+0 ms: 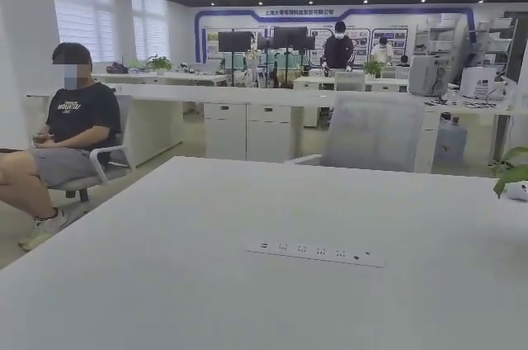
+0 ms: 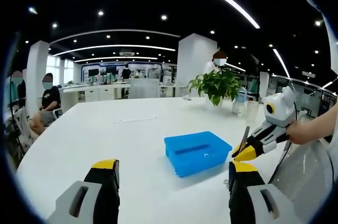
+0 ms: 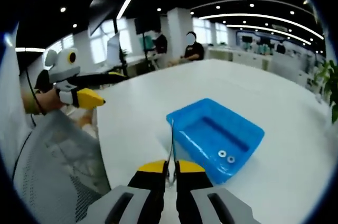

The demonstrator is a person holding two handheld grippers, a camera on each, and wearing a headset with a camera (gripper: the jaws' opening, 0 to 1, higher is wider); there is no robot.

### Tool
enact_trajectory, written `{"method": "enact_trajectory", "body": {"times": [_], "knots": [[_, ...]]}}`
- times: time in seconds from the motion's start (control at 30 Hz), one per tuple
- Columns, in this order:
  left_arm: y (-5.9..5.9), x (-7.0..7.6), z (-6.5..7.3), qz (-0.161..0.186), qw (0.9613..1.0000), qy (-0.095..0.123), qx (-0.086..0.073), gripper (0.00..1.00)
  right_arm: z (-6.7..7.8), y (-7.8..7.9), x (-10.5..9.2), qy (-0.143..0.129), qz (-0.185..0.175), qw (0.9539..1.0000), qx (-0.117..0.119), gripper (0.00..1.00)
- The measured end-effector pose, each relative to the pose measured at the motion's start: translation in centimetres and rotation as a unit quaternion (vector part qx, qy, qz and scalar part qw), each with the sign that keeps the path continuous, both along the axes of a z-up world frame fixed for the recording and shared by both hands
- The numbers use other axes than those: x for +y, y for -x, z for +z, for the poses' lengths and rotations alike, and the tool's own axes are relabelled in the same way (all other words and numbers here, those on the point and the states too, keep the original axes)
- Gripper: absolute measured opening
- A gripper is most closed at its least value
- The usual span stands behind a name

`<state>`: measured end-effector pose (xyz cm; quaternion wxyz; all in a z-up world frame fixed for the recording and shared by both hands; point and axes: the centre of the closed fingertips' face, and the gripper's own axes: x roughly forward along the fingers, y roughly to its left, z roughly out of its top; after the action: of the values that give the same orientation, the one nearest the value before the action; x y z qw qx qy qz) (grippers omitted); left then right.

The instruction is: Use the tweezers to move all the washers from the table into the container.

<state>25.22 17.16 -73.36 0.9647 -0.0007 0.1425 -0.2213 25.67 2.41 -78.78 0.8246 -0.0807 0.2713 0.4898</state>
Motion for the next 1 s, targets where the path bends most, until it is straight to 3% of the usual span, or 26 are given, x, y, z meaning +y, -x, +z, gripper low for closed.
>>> {"method": "enact_trajectory", "body": {"times": [0.13,0.2,0.47,0.6,0.73,1.0], "knots": [[0.0,0.0,0.0,0.001,1.0000,0.000,0.000,0.86,1.7,-0.4,0.5,-0.035,-0.007,0.9993,0.011,0.03],[0.0,0.1,0.0,0.001,1.0000,-0.001,0.000,0.86,3.2,-1.0,0.7,-0.066,-0.020,0.9975,0.014,0.03],[0.0,0.2,0.1,0.002,1.0000,0.001,-0.001,0.86,5.6,-3.4,1.4,-0.114,-0.032,0.9929,0.015,0.03],[0.0,0.2,0.1,0.004,1.0000,0.001,-0.002,0.86,5.7,-5.0,1.3,-0.126,-0.047,0.9907,0.021,0.03],[0.0,0.2,0.2,0.004,1.0000,0.001,-0.002,0.86,5.9,-6.7,1.4,-0.153,-0.068,0.9853,0.035,0.03],[0.0,0.2,0.1,0.003,1.0000,0.000,-0.001,0.85,4.0,-9.3,1.5,-0.132,-0.091,0.9862,0.041,0.03]]}}
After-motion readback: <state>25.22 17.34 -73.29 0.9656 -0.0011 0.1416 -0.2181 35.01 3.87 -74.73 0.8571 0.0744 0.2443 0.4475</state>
